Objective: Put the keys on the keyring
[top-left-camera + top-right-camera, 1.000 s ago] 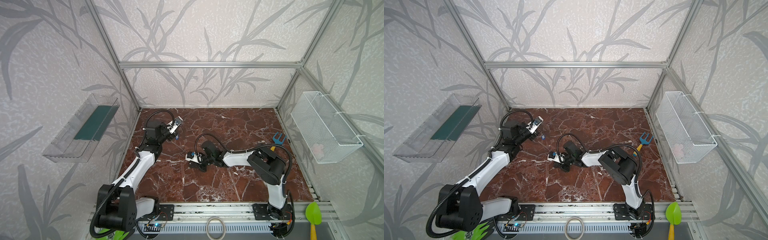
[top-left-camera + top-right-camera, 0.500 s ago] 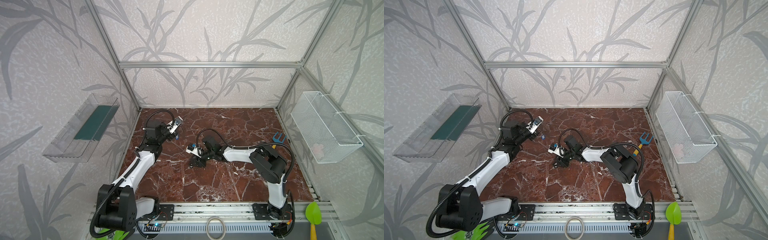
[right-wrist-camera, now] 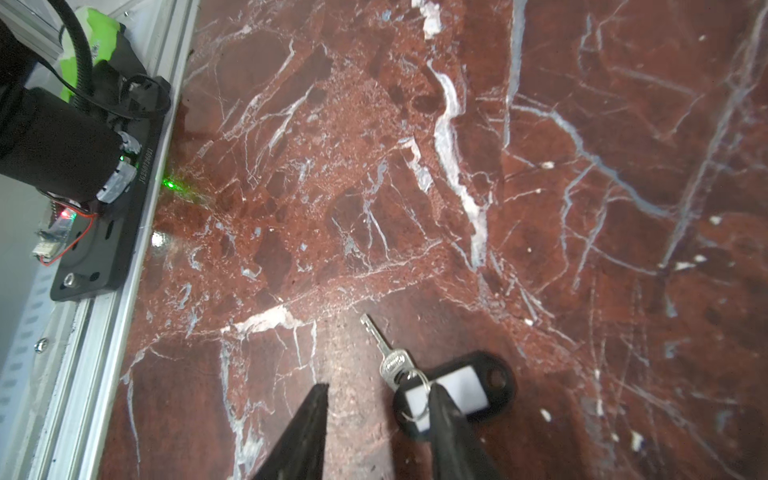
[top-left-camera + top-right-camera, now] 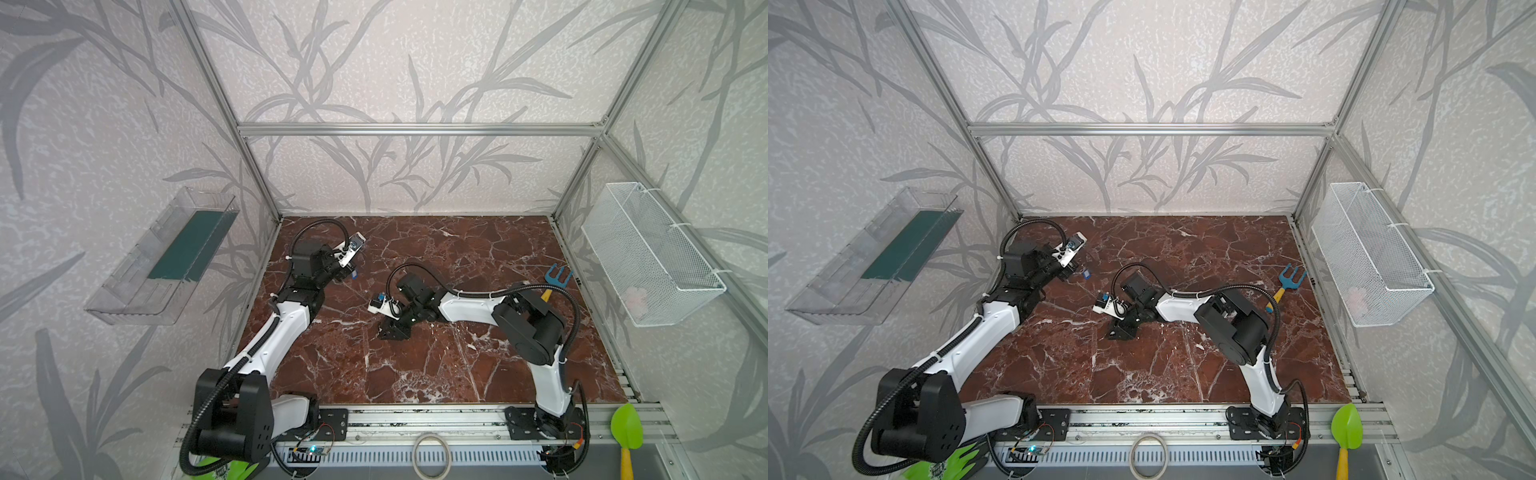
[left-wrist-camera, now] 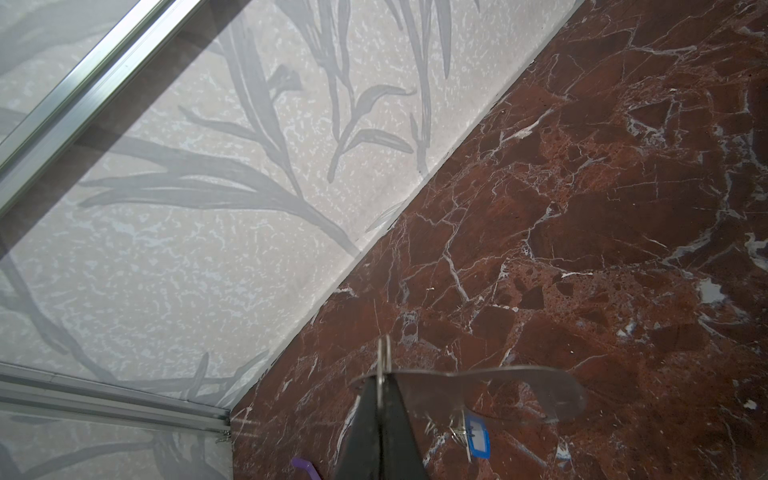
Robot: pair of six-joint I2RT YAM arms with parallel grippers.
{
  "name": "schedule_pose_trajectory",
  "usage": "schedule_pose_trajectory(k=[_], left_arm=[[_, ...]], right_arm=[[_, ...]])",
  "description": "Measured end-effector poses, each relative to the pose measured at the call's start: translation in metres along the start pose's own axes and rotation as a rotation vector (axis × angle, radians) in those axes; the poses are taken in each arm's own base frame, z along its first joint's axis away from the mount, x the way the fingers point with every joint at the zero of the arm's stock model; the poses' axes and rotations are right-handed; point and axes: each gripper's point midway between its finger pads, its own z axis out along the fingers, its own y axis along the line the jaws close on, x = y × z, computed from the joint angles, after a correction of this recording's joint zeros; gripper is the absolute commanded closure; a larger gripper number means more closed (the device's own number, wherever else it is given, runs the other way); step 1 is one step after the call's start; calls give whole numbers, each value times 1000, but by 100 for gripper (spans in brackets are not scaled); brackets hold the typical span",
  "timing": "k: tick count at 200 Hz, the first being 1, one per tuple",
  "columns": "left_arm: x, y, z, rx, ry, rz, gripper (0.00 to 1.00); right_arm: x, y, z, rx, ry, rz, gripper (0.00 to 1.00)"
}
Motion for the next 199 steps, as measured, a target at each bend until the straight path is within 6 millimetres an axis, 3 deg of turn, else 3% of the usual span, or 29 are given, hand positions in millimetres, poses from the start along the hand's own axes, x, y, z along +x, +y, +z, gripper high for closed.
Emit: schedule_pose_trajectory(k=[24,126,169,199], left_arm=[[0,0,0,1,1,0,100],[1,-1,0,5,3,2,100],[1,-1,0,5,3,4,100],[0,-2,0,5,2,6,100]], right_arm=[[8,-1,6,6,24,-4,59],[3,-5,12,49,28,-67,58],[5,-4,11,52,18,-89,64],[4,-3,10,51,10,-83,57]])
